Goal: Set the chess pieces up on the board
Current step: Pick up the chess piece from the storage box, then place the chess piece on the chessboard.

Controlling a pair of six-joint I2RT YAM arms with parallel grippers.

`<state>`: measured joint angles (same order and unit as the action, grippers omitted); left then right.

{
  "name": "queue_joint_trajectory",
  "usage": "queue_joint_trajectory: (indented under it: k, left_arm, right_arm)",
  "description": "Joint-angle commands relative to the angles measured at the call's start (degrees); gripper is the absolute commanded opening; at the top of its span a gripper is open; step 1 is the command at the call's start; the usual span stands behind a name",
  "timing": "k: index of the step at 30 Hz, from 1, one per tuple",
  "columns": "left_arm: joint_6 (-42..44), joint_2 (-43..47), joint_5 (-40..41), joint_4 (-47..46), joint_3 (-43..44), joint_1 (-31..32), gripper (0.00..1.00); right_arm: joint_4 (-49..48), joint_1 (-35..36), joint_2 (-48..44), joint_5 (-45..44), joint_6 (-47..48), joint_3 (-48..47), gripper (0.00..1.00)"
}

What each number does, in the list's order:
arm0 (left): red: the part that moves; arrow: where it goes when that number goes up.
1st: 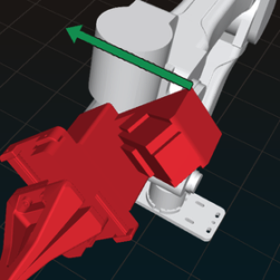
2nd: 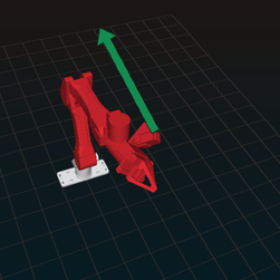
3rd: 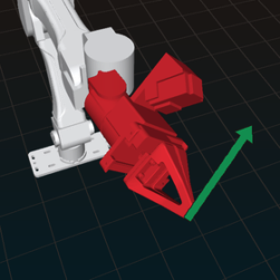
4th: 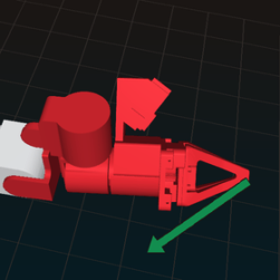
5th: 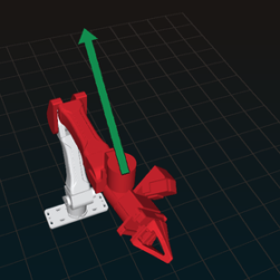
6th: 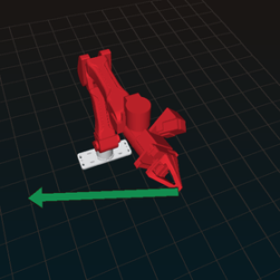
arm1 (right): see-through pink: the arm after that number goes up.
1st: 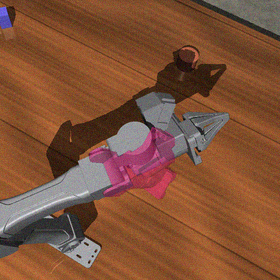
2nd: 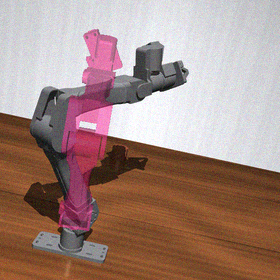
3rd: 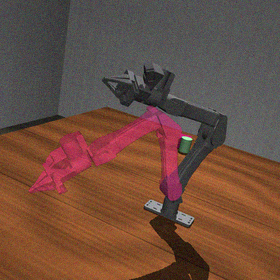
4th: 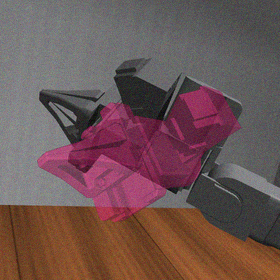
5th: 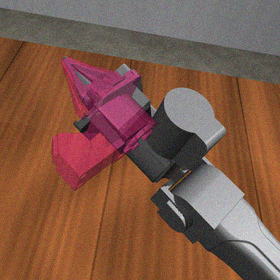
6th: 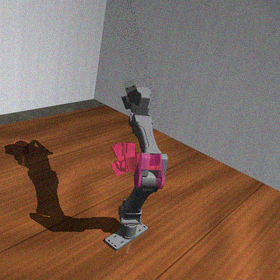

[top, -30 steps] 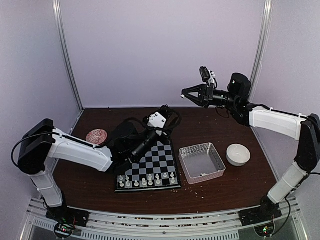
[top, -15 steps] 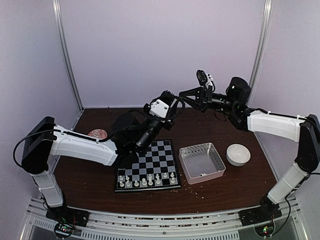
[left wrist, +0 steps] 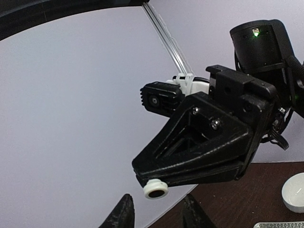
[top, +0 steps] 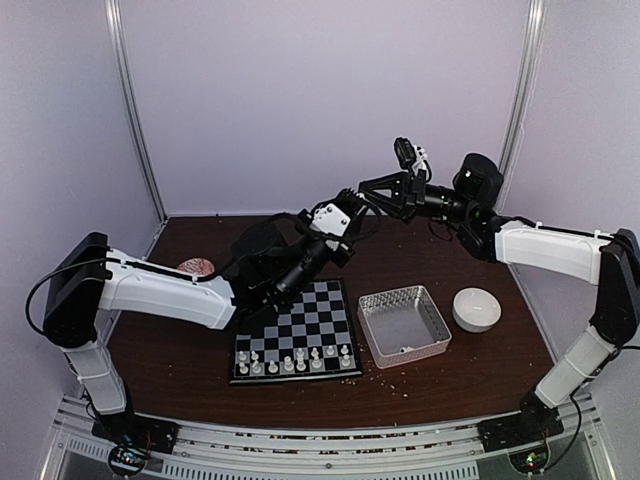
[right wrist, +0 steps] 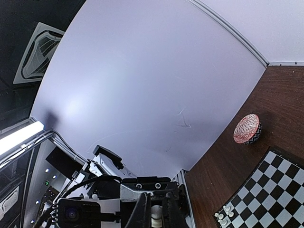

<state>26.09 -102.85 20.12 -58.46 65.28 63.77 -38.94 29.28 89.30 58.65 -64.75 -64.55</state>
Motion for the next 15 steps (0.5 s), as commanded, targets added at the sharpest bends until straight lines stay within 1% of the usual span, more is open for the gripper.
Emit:
queue_joint_trajectory:
  k: [1,6,9,13,15]
  left_arm:
    - [0.72,-0.12,-1.46,0.08,2.05,-0.04,0.34]
    - [0.03,0.19,-1.41,0.84,1.70,-0.05,0.32]
    - [-0.44,0.13,-1.33,1.61,2.09,-0.05,0.31]
    - [-0.70,-0.14,-1.13,2.44,2.45,-0.13,0.29]
    - [-0.63,-0.20,-1.22,2.66,2.41,-0.13,0.28]
  right_arm:
    - [1.17,0.34,-1.93,0.05,1.96,-0.08,0.06]
    - [2.53,0.33,-2.43,0.61,3.60,0.19,0.07]
    - [3.47,0.34,-2.62,0.97,4.76,0.13,0.09]
    - [1.50,0.38,-2.81,2.08,5.07,-0.01,0.09]
    - [2.25,0.59,-2.93,2.62,5.58,-0.48,0.09]
